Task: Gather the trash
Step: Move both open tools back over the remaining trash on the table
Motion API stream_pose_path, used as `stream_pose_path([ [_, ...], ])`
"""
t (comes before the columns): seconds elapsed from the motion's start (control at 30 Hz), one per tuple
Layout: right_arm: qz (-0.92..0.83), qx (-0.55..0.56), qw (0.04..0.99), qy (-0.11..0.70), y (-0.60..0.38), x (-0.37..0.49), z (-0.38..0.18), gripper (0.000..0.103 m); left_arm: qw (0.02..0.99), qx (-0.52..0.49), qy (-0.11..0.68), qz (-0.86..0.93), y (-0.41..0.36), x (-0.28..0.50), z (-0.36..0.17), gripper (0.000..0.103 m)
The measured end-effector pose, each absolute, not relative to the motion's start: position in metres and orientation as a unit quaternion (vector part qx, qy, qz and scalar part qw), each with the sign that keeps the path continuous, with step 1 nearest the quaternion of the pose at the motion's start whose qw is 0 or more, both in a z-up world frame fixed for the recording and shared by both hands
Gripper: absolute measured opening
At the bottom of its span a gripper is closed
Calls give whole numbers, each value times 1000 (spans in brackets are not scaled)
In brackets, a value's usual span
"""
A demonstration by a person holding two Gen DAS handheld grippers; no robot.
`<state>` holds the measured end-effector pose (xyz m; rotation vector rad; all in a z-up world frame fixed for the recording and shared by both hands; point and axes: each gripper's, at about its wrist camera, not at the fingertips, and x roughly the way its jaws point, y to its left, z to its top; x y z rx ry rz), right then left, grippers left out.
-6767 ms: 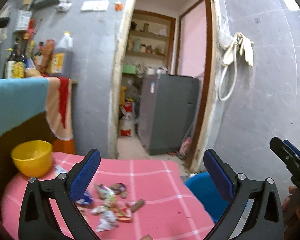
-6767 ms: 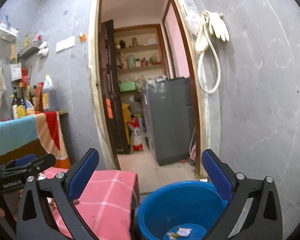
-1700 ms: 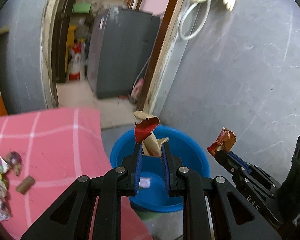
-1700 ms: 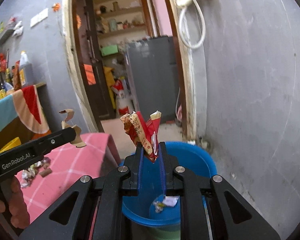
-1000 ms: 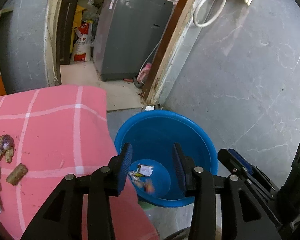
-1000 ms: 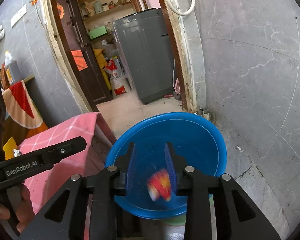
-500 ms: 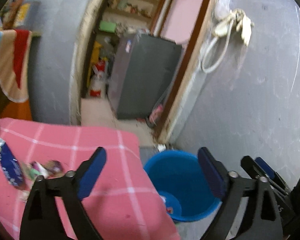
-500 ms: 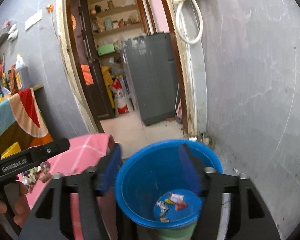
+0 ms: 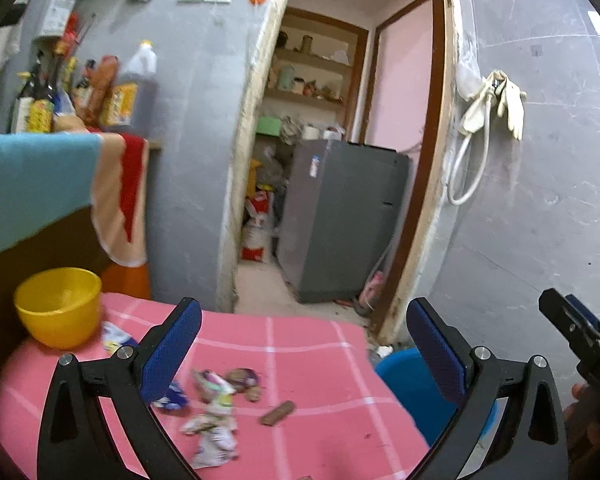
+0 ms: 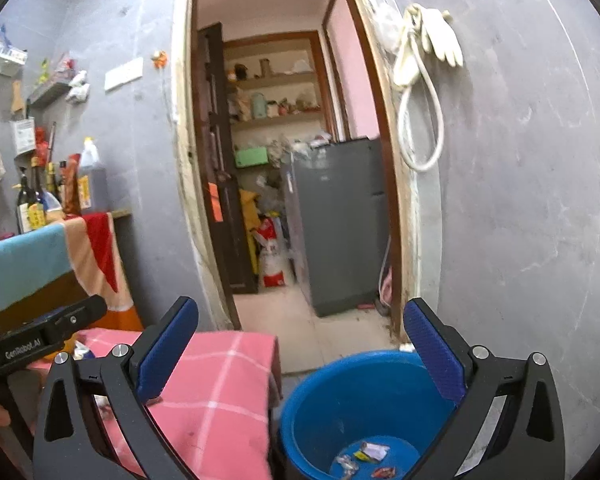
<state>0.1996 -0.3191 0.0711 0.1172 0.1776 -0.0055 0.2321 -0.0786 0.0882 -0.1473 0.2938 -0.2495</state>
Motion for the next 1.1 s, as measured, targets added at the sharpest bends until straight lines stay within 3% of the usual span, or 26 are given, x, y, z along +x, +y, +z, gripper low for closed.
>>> stream_pose_path([
  [0.5, 61, 29, 998, 13, -246, 180, 83, 103, 994, -49, 91, -26, 7, 178, 89, 101],
  [0.77, 98, 7, 995, -4, -212, 179, 77, 103, 992, -59, 108, -6, 31, 167, 67, 101],
  [1.1, 125, -27, 991, 32, -191, 193, 50, 103, 987, -46, 155, -12, 27, 179, 35, 101],
])
